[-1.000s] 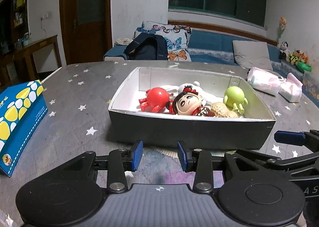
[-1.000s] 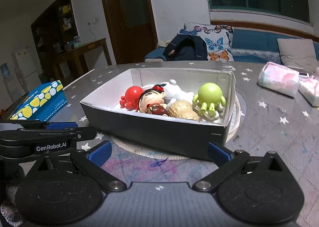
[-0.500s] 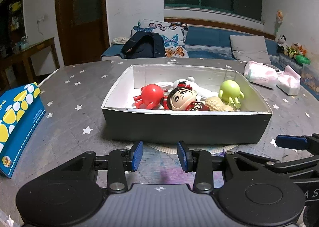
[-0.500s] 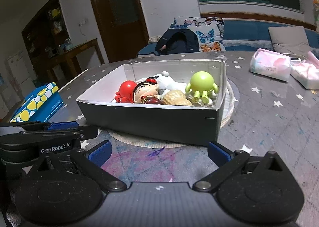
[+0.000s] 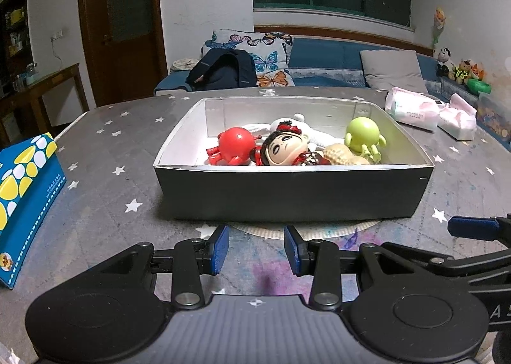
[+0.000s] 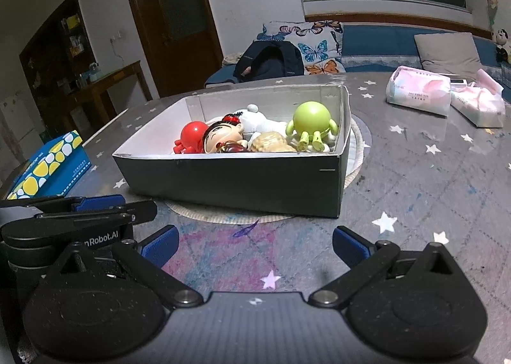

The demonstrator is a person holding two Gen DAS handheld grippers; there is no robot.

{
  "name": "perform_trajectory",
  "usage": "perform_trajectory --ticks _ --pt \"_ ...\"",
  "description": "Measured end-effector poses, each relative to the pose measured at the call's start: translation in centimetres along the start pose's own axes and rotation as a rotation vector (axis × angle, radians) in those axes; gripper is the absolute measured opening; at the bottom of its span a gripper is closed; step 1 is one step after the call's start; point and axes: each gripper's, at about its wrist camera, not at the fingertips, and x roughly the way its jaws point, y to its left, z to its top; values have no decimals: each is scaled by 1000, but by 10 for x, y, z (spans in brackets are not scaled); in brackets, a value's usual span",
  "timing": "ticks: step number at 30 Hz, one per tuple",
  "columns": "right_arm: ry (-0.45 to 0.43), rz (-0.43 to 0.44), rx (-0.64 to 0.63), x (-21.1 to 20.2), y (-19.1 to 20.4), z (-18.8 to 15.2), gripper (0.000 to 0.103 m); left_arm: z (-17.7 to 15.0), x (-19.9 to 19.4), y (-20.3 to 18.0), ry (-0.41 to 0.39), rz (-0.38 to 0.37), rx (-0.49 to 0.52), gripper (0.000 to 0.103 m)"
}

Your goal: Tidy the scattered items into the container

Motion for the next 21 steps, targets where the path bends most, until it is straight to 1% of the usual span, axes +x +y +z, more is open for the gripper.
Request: perform_trajectory --ticks 8,14,18,21 --pt "26 -42 5 14 8 2 103 -1 17 11 14 -5 16 40" --pt "35 -87 21 20 14 5 103 1 27 17 18 -30 36 40" --pt "41 -110 39 22 15 7 103 3 31 18 35 -48 51 40" --pt "37 -130 38 22 15 10 103 5 35 17 40 -51 65 40"
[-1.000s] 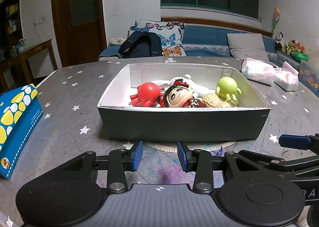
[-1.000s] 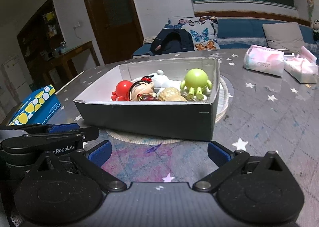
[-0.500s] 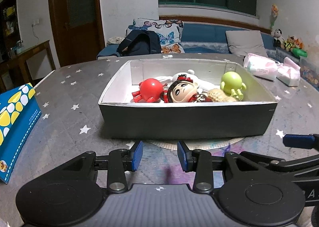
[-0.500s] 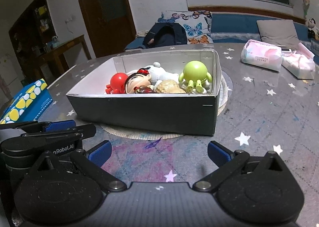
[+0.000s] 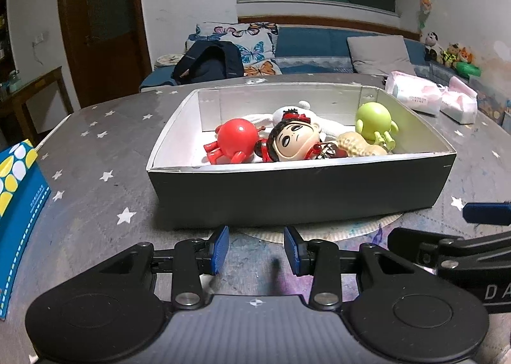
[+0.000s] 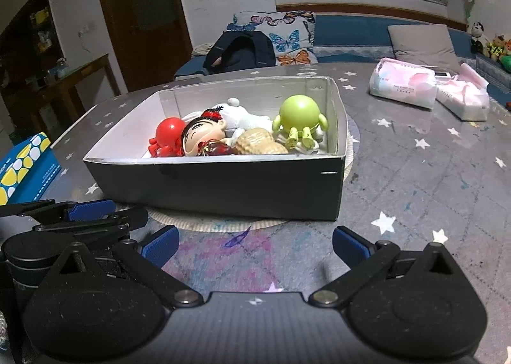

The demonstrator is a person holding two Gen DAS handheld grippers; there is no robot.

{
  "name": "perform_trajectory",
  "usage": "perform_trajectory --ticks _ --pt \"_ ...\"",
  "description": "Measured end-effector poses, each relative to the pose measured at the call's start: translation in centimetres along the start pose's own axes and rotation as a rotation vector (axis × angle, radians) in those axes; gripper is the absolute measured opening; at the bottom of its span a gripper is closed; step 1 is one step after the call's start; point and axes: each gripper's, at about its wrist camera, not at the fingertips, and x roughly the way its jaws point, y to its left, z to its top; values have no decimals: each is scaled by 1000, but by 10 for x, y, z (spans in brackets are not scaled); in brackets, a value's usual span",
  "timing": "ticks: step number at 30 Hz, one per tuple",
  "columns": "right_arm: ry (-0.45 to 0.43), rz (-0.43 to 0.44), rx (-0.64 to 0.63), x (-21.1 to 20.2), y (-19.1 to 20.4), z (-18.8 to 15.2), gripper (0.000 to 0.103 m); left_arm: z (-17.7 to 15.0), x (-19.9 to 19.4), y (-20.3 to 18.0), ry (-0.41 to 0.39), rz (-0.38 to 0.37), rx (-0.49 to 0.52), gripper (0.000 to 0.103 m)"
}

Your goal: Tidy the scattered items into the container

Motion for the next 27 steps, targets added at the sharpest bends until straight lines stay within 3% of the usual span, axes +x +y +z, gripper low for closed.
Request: perform_trajectory --ticks 8,20,27 --pt "13 -17 -20 8 -4 -1 103 1 4 -4 12 33 -17 40" --pt "14 105 -67 17 -26 -7 103 -3 -9 -24 0 192 -65 40" --pt "0 143 -112 18 -39 -6 103 0 -10 -37 7 236 -122 40"
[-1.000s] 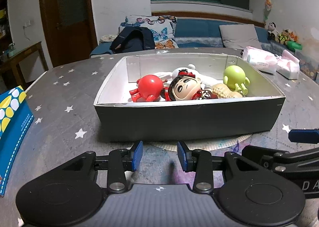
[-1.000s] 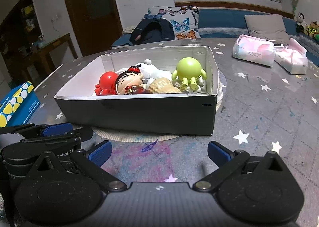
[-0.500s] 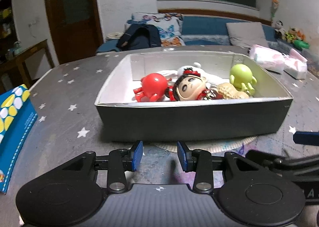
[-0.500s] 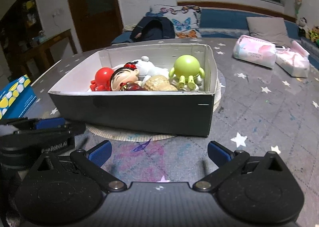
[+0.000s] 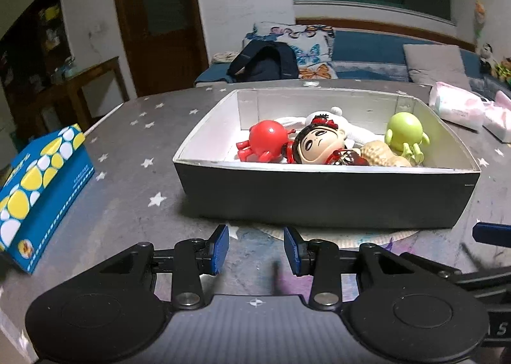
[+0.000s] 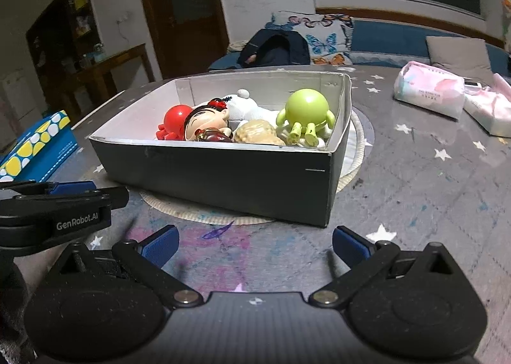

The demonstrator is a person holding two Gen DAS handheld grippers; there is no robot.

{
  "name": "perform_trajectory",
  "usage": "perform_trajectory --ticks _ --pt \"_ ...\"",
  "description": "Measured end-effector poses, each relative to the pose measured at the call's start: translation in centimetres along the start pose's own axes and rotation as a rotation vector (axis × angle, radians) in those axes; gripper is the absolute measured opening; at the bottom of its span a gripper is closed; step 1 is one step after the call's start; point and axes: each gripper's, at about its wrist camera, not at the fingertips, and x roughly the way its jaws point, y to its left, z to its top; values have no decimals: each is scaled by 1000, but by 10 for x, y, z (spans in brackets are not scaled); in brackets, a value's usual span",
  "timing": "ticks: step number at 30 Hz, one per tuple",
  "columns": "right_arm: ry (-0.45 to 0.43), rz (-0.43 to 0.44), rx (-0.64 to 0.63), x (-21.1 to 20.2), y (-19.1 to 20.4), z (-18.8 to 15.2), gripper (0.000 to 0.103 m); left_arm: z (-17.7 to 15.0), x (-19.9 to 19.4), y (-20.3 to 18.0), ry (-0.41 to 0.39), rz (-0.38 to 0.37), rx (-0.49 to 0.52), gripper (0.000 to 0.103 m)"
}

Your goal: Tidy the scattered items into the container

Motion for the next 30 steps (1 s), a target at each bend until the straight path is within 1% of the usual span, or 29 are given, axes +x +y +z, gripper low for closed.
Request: perform_trajectory --ticks 9,19,24,30 --pt "-9 46 -31 -3 -15 3 103 1 -6 -12 2 46 -50 40" --pt "-2 85 -66 2 -20 9 103 1 -8 -20 8 88 -56 40" --pt "0 91 -62 2 -16 6 103 1 -10 -17 1 96 -55 40" --pt "-14 78 -48 -1 -15 3 103 -3 -15 -18 -14 83 -33 40"
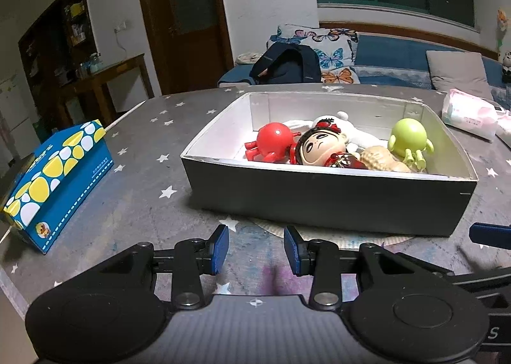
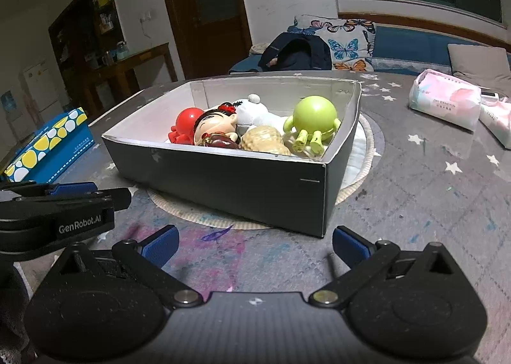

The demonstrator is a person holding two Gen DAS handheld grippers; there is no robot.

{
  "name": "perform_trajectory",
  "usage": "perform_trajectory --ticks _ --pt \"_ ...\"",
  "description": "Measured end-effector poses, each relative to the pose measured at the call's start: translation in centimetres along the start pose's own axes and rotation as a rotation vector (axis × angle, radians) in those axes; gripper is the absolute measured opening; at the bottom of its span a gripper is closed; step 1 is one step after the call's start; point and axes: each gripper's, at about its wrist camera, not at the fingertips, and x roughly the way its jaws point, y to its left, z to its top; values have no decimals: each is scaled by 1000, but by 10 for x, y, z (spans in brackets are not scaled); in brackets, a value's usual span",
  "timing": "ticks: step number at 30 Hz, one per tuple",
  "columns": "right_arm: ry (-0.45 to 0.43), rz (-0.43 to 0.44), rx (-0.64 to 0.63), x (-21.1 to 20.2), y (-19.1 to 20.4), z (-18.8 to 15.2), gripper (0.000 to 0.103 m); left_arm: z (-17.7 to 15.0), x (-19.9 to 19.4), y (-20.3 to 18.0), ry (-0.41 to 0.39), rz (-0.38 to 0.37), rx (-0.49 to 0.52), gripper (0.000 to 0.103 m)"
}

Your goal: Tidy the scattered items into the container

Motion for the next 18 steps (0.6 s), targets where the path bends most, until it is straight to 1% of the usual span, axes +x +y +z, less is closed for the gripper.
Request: perform_trajectory --ticks 18 --pt "-16 -79 34 2 14 -1 103 3 10 12 -16 -67 27 39"
